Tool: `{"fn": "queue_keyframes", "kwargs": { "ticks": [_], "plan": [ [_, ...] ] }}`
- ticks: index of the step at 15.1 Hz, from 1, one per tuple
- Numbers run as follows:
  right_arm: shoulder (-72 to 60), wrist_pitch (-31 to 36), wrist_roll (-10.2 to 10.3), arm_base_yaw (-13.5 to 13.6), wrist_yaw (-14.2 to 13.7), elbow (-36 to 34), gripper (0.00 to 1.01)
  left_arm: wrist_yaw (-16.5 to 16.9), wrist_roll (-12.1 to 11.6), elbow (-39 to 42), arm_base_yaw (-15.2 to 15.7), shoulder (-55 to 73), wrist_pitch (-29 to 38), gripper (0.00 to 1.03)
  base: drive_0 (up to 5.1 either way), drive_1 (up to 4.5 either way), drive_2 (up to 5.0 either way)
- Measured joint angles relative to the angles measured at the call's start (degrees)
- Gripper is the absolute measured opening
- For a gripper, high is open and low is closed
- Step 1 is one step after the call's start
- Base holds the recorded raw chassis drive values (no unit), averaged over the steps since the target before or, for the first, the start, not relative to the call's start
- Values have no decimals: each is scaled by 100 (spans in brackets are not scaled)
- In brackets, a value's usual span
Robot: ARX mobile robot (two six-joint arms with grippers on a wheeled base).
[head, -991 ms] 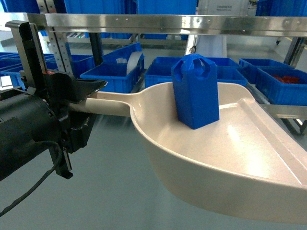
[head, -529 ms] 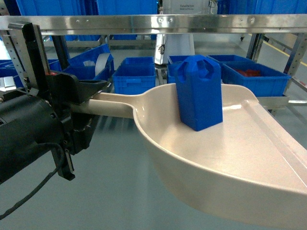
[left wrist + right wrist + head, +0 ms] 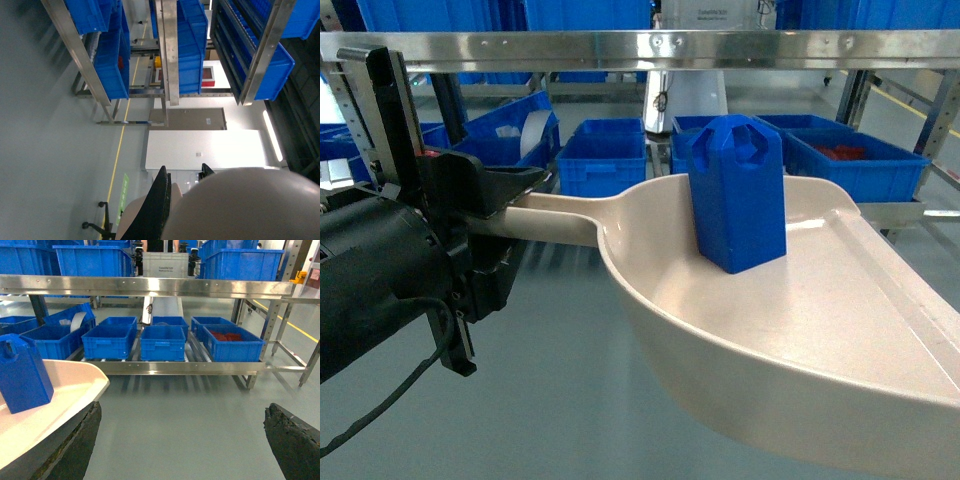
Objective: Place part in tray to right shelf
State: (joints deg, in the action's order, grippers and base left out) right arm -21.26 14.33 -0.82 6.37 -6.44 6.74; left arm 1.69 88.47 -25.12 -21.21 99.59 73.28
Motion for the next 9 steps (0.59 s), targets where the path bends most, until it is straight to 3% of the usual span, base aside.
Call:
{"fn": "queue_keyframes", "kwargs": {
  "ticks": [9],
  "plan": [
    [0, 24, 0, 0, 4, 0, 98, -4, 2, 0, 0, 0, 7, 13, -98, -98, -98]
  ]
}}
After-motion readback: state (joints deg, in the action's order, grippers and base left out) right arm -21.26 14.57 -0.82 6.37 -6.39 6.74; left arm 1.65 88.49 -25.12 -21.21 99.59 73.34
